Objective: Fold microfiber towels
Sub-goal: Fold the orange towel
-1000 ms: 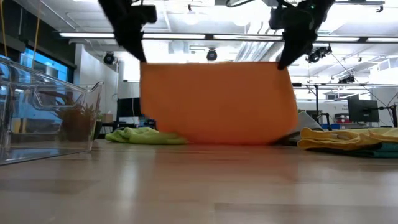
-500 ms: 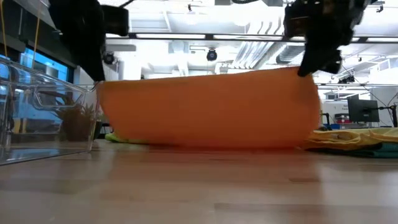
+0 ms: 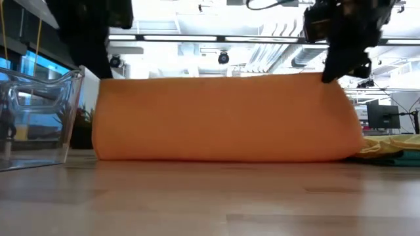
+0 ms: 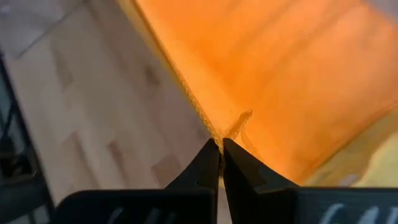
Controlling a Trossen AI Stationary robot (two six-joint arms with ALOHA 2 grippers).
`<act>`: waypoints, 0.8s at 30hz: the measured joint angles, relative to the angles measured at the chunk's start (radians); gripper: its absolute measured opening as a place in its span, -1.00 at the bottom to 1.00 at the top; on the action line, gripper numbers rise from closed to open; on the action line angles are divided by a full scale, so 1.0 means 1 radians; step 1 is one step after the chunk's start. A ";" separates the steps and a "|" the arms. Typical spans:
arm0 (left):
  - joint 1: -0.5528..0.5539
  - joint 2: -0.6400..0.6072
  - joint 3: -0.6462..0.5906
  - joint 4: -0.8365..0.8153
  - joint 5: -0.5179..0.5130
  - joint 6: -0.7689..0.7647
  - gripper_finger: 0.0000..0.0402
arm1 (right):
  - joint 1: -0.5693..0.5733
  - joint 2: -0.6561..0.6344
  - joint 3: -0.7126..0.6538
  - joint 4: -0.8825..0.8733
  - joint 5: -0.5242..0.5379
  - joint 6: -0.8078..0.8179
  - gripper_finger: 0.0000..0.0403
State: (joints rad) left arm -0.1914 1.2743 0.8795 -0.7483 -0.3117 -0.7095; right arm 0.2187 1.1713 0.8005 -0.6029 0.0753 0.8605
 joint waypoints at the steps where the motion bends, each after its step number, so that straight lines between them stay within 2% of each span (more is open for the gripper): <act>1: 0.020 0.000 0.000 -0.002 -0.008 0.011 -1.00 | -0.020 0.000 0.000 0.000 0.011 -0.005 -1.00; 6: 0.121 0.000 0.000 0.000 -0.055 0.074 -1.00 | -0.135 0.008 0.000 -0.002 0.058 -0.061 -1.00; 13: 0.229 0.013 0.000 0.008 -0.051 0.179 -1.00 | -0.279 0.077 0.000 -0.019 0.027 -0.145 -1.00; 18: 0.249 0.034 0.000 0.010 -0.009 0.188 -1.00 | -0.318 0.124 0.000 -0.026 -0.006 -0.168 -1.00; 24: 0.250 0.095 0.001 0.025 -0.066 0.190 -1.00 | -0.332 0.168 0.000 -0.021 -0.003 -0.162 -1.00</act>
State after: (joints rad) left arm 0.0589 1.3696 0.8803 -0.7238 -0.3774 -0.5196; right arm -0.1130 1.3392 0.8009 -0.6242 0.0720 0.6981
